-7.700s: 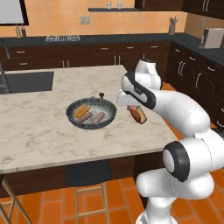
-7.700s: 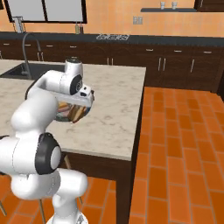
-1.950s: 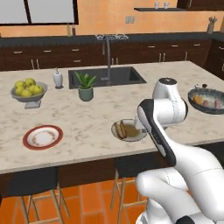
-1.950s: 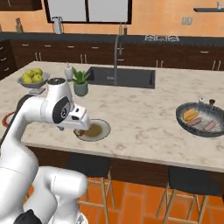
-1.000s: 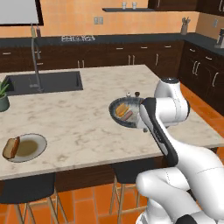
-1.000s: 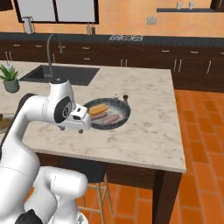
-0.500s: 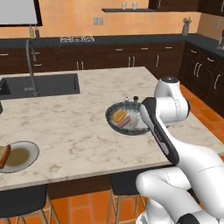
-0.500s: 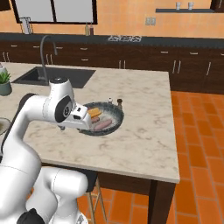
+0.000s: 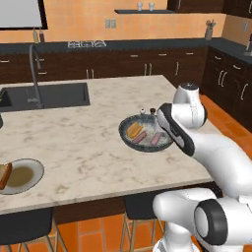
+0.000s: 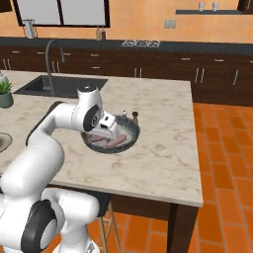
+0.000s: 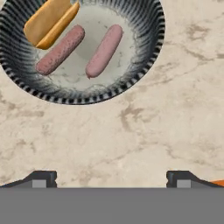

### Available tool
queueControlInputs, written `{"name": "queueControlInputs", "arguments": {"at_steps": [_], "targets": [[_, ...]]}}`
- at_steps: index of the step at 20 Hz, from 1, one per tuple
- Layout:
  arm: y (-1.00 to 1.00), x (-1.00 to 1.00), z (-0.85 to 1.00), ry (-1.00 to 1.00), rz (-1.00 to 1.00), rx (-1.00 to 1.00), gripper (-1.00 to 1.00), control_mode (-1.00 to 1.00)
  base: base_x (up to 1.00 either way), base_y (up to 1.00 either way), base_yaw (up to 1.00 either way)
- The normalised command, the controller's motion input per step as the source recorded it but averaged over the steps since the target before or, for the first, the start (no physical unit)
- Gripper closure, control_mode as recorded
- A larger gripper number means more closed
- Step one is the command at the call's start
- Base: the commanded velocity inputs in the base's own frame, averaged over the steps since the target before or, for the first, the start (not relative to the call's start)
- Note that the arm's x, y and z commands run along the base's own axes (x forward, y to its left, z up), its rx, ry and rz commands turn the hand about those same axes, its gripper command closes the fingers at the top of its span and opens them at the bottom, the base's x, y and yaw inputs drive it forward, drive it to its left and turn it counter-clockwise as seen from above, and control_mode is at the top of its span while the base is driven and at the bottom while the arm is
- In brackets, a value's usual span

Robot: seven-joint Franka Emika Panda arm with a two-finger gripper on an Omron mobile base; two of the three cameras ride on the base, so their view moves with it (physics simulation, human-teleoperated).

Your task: Place one bun and one sausage from the bowl on each plate.

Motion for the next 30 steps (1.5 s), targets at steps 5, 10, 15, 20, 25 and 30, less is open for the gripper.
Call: {"name": "queueControlInputs", "arguments": {"at_steps": [5,10,15,20,25,30], "targets": [[0.02,0.9,-0.38,0.08,-0.1,0.0,-1.0,-1.0,0.0,0.0,0.0],[0.0,0.74,-0.33,0.09,-0.1,0.0,-1.0,-1.0,0.0,0.0,0.0],[-0.02,0.46,-0.19,0.08,-0.05,0.0,-1.0,-1.0,0.0,0.0,0.0],[0.0,0.55,-0.58,0.0,-0.02,0.0,-1.0,-1.0,0.0,0.0,0.0],[-0.09,0.47,-0.73,0.0,0.0,0.0,-1.0,-1.0,0.0,0.0,0.0],[-0.16,0.48,-0.41,0.0,0.0,0.0,-1.0,-1.0,0.0,0.0,0.0]]}}
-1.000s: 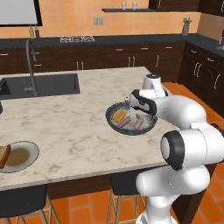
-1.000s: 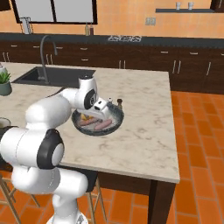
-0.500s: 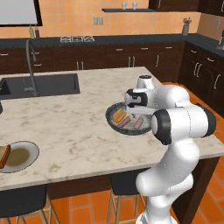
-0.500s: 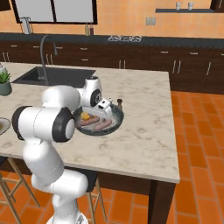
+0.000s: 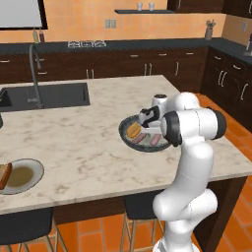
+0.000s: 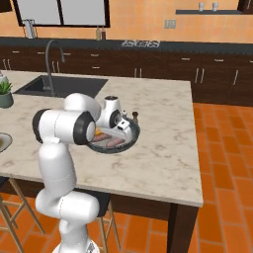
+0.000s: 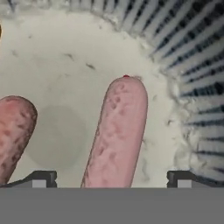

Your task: Place one bun and one sausage from the bowl on each plate.

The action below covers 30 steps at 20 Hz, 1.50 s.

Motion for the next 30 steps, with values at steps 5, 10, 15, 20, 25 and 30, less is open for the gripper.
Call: {"name": "queueControlInputs", "arguments": {"at_steps": [5,10,15,20,25,30], "targets": [[0.0,0.06,-0.28,0.0,0.0,0.0,1.0,-1.0,0.0,0.0,0.0],[0.0,0.0,-0.02,0.0,0.0,0.0,1.0,-1.0,0.0,0.0,0.0],[-0.11,-0.05,0.49,0.0,0.0,0.0,1.0,-1.0,0.0,0.0,0.0],[-0.26,-0.5,0.93,0.0,0.02,0.0,1.0,-1.0,0.0,0.0,0.0],[-0.03,-0.73,0.8,0.0,0.11,0.0,1.0,-1.0,0.0,0.0,0.0],[0.01,-0.92,0.4,-0.01,0.21,0.0,1.0,-1.0,0.0,0.0,0.0]]}}
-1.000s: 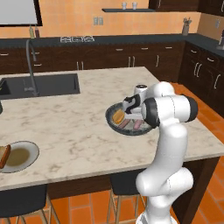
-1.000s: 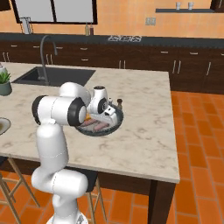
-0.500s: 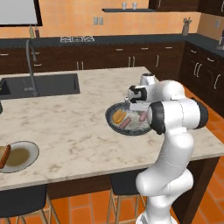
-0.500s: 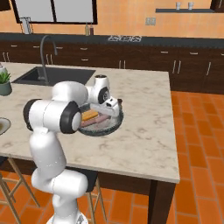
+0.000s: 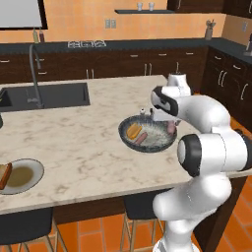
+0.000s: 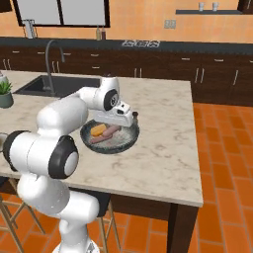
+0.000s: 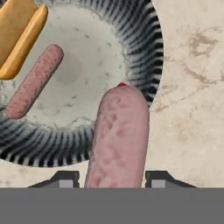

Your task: Place one bun and one sausage from the bowl on each plate.

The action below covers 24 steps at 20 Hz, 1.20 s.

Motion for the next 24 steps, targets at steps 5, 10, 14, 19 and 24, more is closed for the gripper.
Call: {"name": "queueControlInputs", "arguments": {"at_steps": [5,10,14,19,24], "targets": [[0.29,-0.96,0.28,-0.08,0.13,0.0,1.0,-1.0,0.0,0.0,0.0],[0.12,-0.47,0.26,-0.06,-0.01,0.02,1.0,-1.0,0.0,0.0,0.0],[0.09,-0.4,0.15,-0.09,-0.04,0.03,1.0,-1.0,0.0,0.0,0.0],[0.01,-0.14,0.01,-0.04,0.0,0.0,1.0,1.0,-0.41,0.13,0.0],[0.0,0.0,0.0,0.0,0.0,0.0,1.0,1.0,-0.7,0.89,-0.01]]}}
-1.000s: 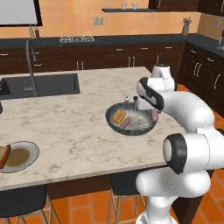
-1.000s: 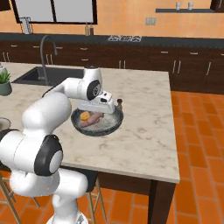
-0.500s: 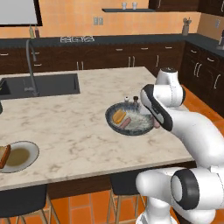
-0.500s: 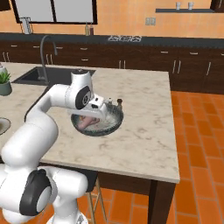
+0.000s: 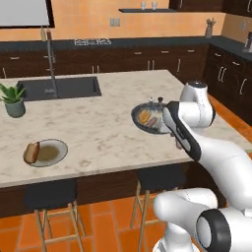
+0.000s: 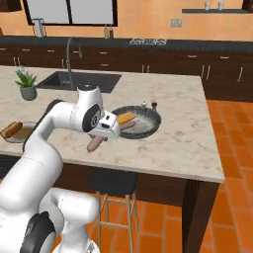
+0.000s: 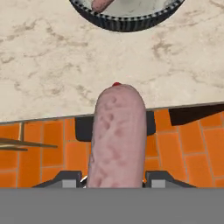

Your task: Place one bun and one sausage from the bowl on each plate.

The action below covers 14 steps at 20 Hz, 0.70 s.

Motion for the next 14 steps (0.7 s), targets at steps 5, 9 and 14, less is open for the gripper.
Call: {"name": "queueControlInputs", "arguments": {"at_steps": [5,9,14], "targets": [[0.0,0.0,0.0,0.0,0.0,0.0,1.0,1.0,0.0,1.0,0.0],[0.0,0.0,0.0,0.0,0.0,0.0,1.0,1.0,0.03,1.0,0.0],[0.0,0.0,0.0,0.0,0.0,0.0,1.0,1.0,0.05,1.0,0.0]]}}
